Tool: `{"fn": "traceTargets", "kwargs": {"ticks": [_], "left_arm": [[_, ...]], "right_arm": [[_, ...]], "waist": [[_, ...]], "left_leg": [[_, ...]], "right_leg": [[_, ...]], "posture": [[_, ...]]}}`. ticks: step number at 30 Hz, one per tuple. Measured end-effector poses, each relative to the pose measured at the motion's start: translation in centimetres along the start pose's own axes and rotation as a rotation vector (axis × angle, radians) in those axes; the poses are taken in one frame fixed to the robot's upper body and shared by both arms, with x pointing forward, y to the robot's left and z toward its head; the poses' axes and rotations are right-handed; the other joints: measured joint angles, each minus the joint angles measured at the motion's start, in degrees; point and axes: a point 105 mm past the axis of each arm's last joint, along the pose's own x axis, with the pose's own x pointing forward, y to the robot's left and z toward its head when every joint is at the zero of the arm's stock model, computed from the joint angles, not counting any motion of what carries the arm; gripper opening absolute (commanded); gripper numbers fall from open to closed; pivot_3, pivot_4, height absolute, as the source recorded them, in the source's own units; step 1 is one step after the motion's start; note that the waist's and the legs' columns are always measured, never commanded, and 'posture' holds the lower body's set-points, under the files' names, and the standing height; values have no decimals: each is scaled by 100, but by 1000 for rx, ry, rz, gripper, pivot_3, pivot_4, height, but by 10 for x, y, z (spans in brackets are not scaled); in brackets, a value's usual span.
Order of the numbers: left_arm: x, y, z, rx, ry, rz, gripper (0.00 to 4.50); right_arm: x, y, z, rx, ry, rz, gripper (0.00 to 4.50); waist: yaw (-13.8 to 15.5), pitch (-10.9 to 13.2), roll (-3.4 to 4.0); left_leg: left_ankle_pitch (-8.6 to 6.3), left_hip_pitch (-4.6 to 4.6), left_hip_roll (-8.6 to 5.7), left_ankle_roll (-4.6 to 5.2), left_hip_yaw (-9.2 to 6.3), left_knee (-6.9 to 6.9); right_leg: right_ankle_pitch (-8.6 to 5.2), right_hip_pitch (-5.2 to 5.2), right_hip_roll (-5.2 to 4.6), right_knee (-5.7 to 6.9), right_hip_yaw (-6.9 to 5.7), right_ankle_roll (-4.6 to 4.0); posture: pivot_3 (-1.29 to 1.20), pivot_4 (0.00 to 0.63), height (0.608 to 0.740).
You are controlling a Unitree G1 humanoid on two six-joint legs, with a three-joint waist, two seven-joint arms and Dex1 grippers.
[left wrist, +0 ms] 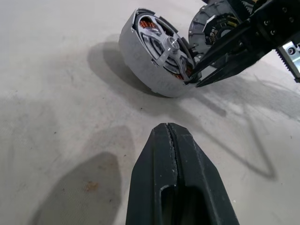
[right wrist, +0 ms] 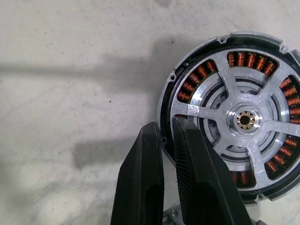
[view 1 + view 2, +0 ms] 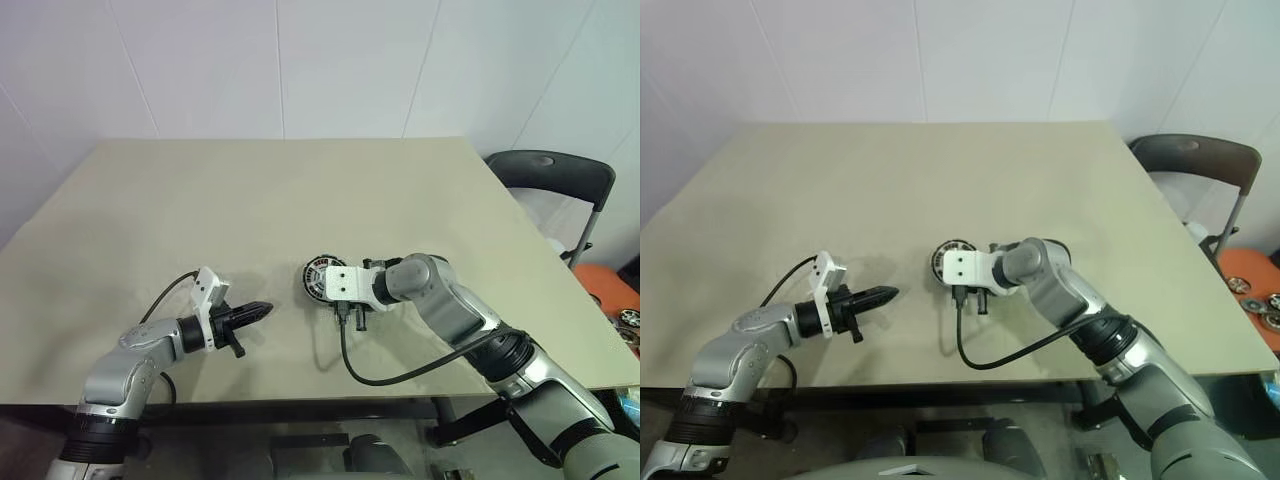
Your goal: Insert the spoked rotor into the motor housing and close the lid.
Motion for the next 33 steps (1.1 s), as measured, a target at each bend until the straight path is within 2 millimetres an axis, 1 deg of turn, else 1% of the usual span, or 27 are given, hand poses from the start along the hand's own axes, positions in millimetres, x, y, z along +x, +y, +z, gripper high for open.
{"fn": "traceTargets", "kwargs": {"ticks": [6,9,12,14,16,20,21,24,27,29,31,33], "left_arm": [[0,0,0,2,1,-6,0],[-3,-2,3,24,12,-25,0],[-6,-4,6,49,24,-45,0],[-8,-6,5,62,41,-57,0],[-9,-7,5,75,57,-67,0],[-6,-10,3,82,70,-81,0],[-5,-11,2,85,75,-84,0],[-3,-14,3,99,78,-87,0],[-2,-15,3,110,81,-84,0],[-2,-15,3,112,84,-83,0],[-2,-15,1,115,91,-80,0],[-3,-15,0,116,91,-85,0]], "right_arm": [[-16,11,-1,3,14,100,77],[-28,21,-5,-20,33,171,77],[-36,27,-9,-45,48,219,77],[-40,32,-13,-88,63,245,77],[-43,35,-16,-172,84,272,77],[-41,38,-14,-285,86,296,77],[-40,37,-13,-304,78,300,815],[-32,37,-5,-297,35,302,1734],[-20,37,7,-237,-36,295,2673],[-14,34,18,-153,-105,290,2673],[-17,26,24,-94,-143,282,2673],[-25,9,32,-22,-196,245,2673]], "waist": [[-4,2,3],[-1,2,3],[-9,2,3],[-4,2,3],[1,2,3],[0,2,2],[-4,1,1],[-33,-3,-5],[-84,-3,-6],[-70,0,0],[-45,2,1],[-22,2,1]], "left_leg": [[0,-6,0,0,0,-6],[0,-8,0,0,0,-7],[0,-7,0,0,0,-5],[0,-6,0,0,0,-3],[-1,-6,0,0,1,-2],[0,-5,0,0,2,-2],[0,-5,0,0,1,-3],[0,4,2,0,1,-2],[0,9,5,1,1,4],[1,9,5,0,1,10],[1,8,4,0,0,14],[1,8,3,0,0,15]], "right_leg": [[0,6,0,0,-1,1],[-1,4,0,-1,-1,0],[-10,-3,0,-2,-1,-15],[-10,-12,0,-3,-1,-16],[-10,-10,-1,-8,-1,-16],[-10,-9,-2,-8,-1,-16],[-10,-8,-1,-8,-1,-16],[-8,9,1,-2,0,-15],[-8,13,6,20,1,-17],[-9,9,7,34,1,-17],[-9,9,7,35,1,-17],[-9,9,6,33,1,-18]], "posture": [[0,0,740],[0,0,740],[0,0,740],[0,0,740],[0,0,740],[0,0,740],[0,0,740],[0,0,740],[0,0,740],[0,0,740],[0,0,740],[0,0,740]]}}
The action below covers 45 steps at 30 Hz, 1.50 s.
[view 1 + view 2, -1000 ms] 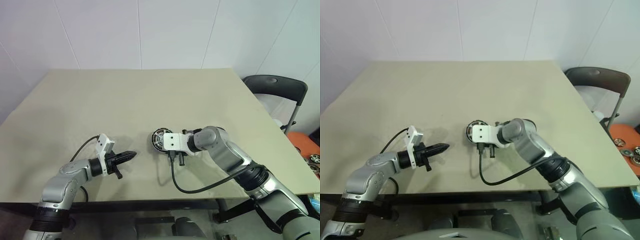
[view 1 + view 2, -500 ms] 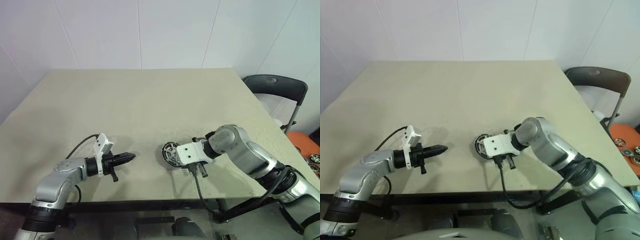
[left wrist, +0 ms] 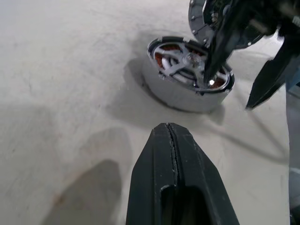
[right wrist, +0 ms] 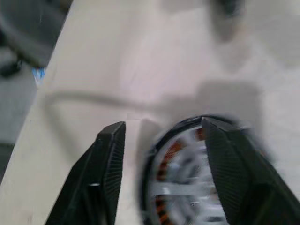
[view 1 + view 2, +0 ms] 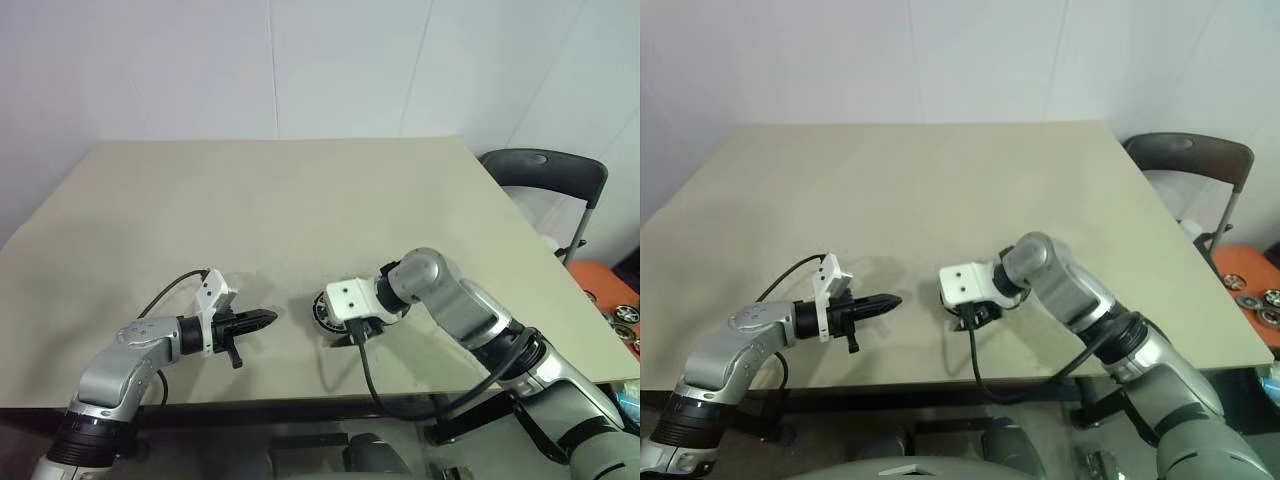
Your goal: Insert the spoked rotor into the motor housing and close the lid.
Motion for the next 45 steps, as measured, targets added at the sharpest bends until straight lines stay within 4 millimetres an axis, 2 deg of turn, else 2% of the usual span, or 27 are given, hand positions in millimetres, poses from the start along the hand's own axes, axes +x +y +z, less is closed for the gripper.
{"fn": "traceTargets", "kwargs": {"ticks": [3,7,9,12,15,17,20,21,23,25,27,29,32,37,45], "left_arm": [[0,-3,3,31,-15,-27,0],[0,-6,7,79,-38,-56,0],[0,-7,9,100,-43,-68,0],[-1,-8,9,114,-46,-77,0],[-1,-8,9,116,-43,-78,0],[0,-8,8,117,-38,-78,0],[1,-8,6,117,-30,-79,0],[1,-8,6,118,-28,-79,0],[1,-8,5,119,-26,-77,0],[2,-8,5,118,-25,-79,0],[4,-7,3,112,-19,-76,0],[5,-5,0,104,-12,-73,0],[7,-5,1,104,-15,-74,0],[8,-4,3,113,-19,-73,0],[8,-3,6,121,-24,-67,0]], "right_arm": [[-15,-18,13,60,-80,-54,2673],[-25,-33,16,133,-138,-105,2673],[-30,-51,8,157,-109,-197,2673],[-53,-85,-24,130,50,-400,2673],[-75,-107,-44,113,149,-533,2080],[-98,-120,-55,87,224,-618,1417],[-133,-129,-68,47,331,-699,365],[-143,-127,-75,39,373,-696,29],[-153,-117,-89,38,446,-640,7],[-160,-96,-106,64,516,-518,7],[-162,-72,-120,112,539,-388,7],[-153,-52,-124,149,501,-271,7],[-132,-25,-111,192,370,-111,7],[-114,8,-88,254,198,25,7],[-82,27,-68,322,48,81,7]], "waist": [[-4,0,0],[-11,1,2],[-20,2,3],[-7,3,4],[-33,5,7],[-38,9,15],[-37,10,16],[-36,10,16],[-34,10,16],[-25,13,21],[-28,16,26],[-59,18,30],[-136,22,36],[-153,21,37],[-140,20,34]], "left_leg": [[0,-1,0,0,0,-6],[0,-4,1,0,1,-16],[0,-6,1,0,3,-14],[0,-7,0,0,7,-9],[0,-12,0,0,12,-15],[0,-14,0,0,13,-18],[0,-15,0,1,13,-26],[0,-15,0,1,13,-28],[-1,-14,0,1,13,-30],[0,-14,0,1,14,-29],[0,-12,0,1,14,-24],[-1,-8,0,1,14,-17],[0,-2,0,2,12,-6],[0,2,-1,2,8,5],[0,-1,-1,2,9,3]], "right_leg": [[0,-2,0,0,0,0],[1,-14,0,3,-1,2],[1,-18,0,6,-1,2],[0,-36,-2,3,0,-1],[0,-26,-2,4,4,0],[2,-30,-3,5,4,2],[4,-33,-3,4,4,7],[5,-33,-3,4,4,10],[7,-33,-4,4,3,13],[8,-31,-4,4,3,16],[8,-28,-4,6,3,17],[8,-24,-3,17,4,17],[7,-21,-1,36,4,17],[-3,-8,-2,31,4,0],[-3,-15,-1,30,4,0]], "posture": [[0,0,740],[0,0,740],[0,0,740],[0,0,740],[0,0,740],[0,0,740],[0,0,740],[0,0,740],[0,0,740],[0,0,740],[0,0,740],[0,0,740],[0,0,740],[0,0,740],[0,0,740]]}}
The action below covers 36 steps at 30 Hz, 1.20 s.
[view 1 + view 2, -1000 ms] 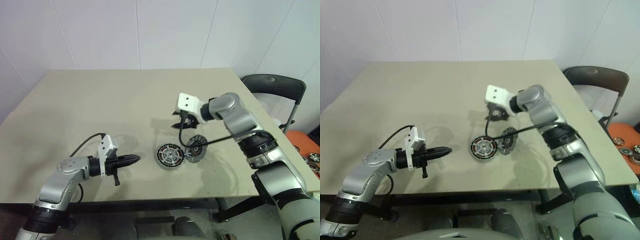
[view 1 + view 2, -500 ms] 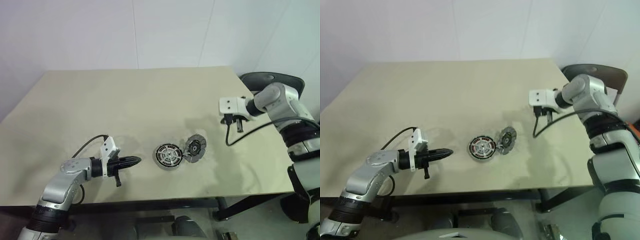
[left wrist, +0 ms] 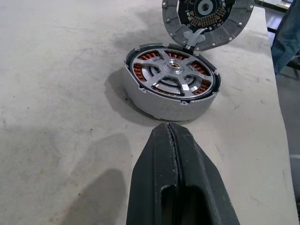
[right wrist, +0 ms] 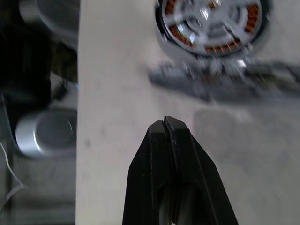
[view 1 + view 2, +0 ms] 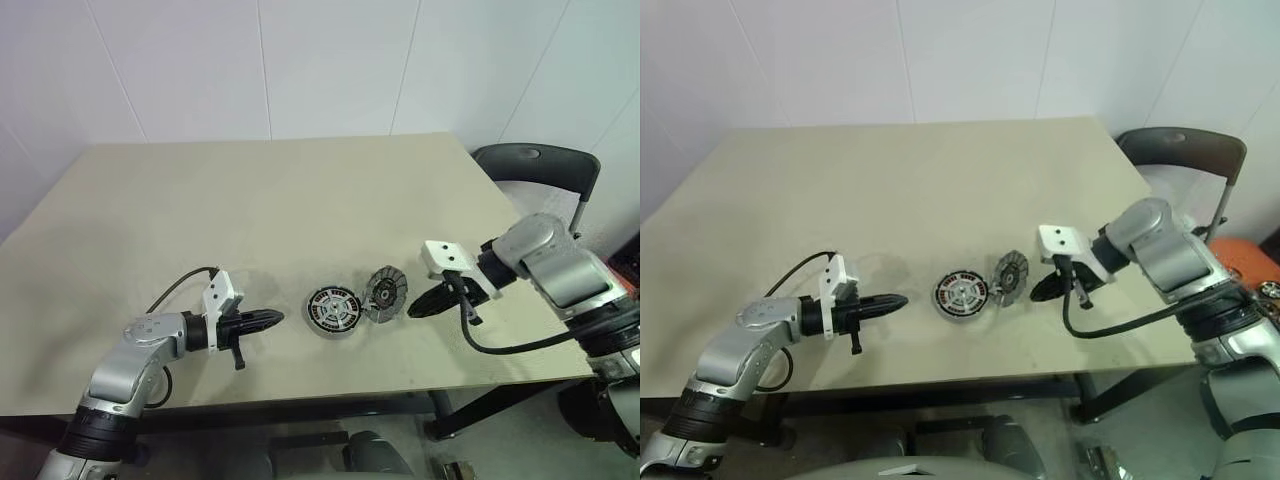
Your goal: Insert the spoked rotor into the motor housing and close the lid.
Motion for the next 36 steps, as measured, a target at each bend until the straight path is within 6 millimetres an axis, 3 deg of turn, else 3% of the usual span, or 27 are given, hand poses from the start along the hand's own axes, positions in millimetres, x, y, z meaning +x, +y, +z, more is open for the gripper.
{"fn": "traceTargets", "kwargs": {"ticks": [5,10,21,26,30,36], "left_arm": [[0,1,0,-6,4,4,0],[0,0,-1,-13,9,3,0],[6,-9,0,-22,18,-22,0],[8,-10,-3,-30,24,-23,0],[9,-11,-4,-34,27,-27,0],[8,-13,-8,-45,35,-27,0]], "right_arm": [[20,3,5,3,-37,-13,7],[27,0,3,4,-31,-46,7],[25,-15,-26,-101,185,-154,7],[28,-26,-16,-118,144,-186,7],[21,-43,5,-147,67,-270,7],[17,-41,15,-74,-29,-243,7]], "waist": [[9,0,0],[15,0,-1],[-9,-3,-8],[-4,-3,-8],[1,-3,-8],[7,-3,-8]], "left_leg": [[0,-3,0,0,0,-2],[0,-3,0,0,0,0],[0,0,0,0,1,0],[0,0,0,0,1,0],[0,0,0,0,0,0],[0,-1,0,0,0,-3]], "right_leg": [[1,-5,0,0,0,3],[0,-4,1,0,0,2],[0,-2,1,1,0,2],[1,1,1,1,0,2],[2,0,1,1,0,3],[10,0,1,1,-1,19]], "posture": [[0,0,740],[0,0,740],[0,0,740],[0,0,740],[0,0,740],[0,0,740]]}}
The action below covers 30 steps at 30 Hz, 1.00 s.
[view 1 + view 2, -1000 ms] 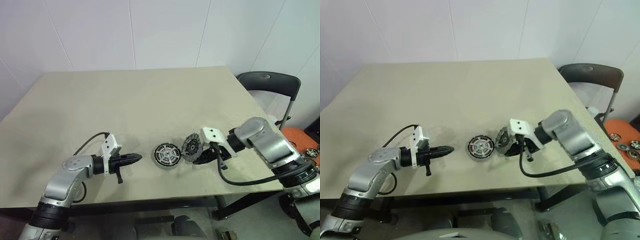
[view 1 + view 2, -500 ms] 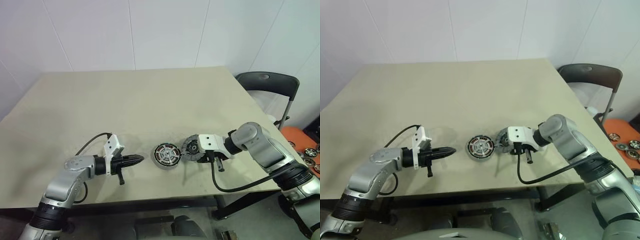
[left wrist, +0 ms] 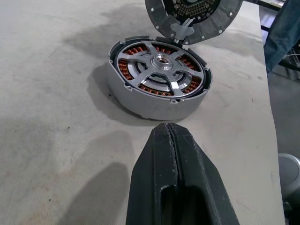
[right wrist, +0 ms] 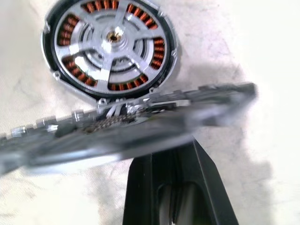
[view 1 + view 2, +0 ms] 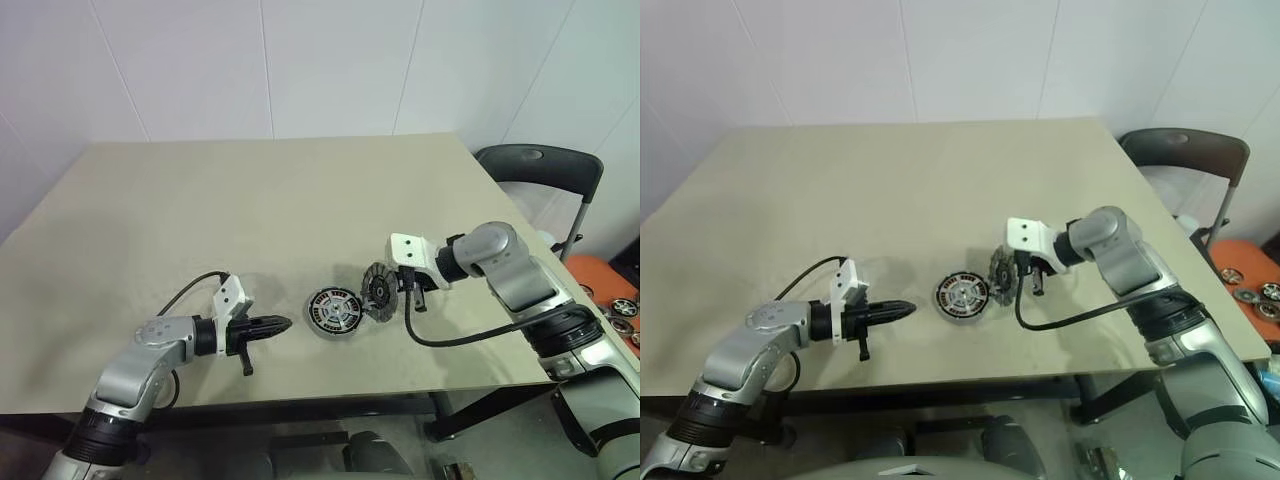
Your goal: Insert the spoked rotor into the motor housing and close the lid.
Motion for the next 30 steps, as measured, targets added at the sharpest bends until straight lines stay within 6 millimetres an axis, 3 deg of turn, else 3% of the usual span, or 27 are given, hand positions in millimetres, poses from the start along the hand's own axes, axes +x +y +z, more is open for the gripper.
{"fn": "traceTargets", "kwargs": {"ticks": [5,11,17,21,30], "left_arm": [[0,0,-3,-10,8,0,0],[3,-2,-6,-10,21,-6,0],[4,-2,-9,-12,31,-7,0],[6,-3,-9,-16,26,-12,0],[9,-2,-9,-13,31,-15,0]], "right_arm": [[-5,21,4,64,-40,122,7],[1,26,12,119,-102,143,7],[4,20,-23,49,108,69,7],[-3,28,-31,61,132,119,7],[-12,40,-6,139,-31,232,7]], "waist": [[0,0,0],[-19,0,0],[33,0,0],[66,0,0],[127,0,-1]], "left_leg": [[0,0,0,0,-1,0],[0,1,0,0,-1,3],[0,-3,-1,0,1,2],[0,-2,0,0,1,0],[0,-1,0,0,0,5]], "right_leg": [[-2,0,0,0,-1,-2],[-9,0,1,2,0,-16],[-10,-6,0,-2,0,-17],[-9,-5,1,-2,0,-16],[-10,-1,1,-1,0,-17]], "posture": [[0,0,740],[0,0,740],[0,0,740],[0,0,740],[0,0,740]]}}
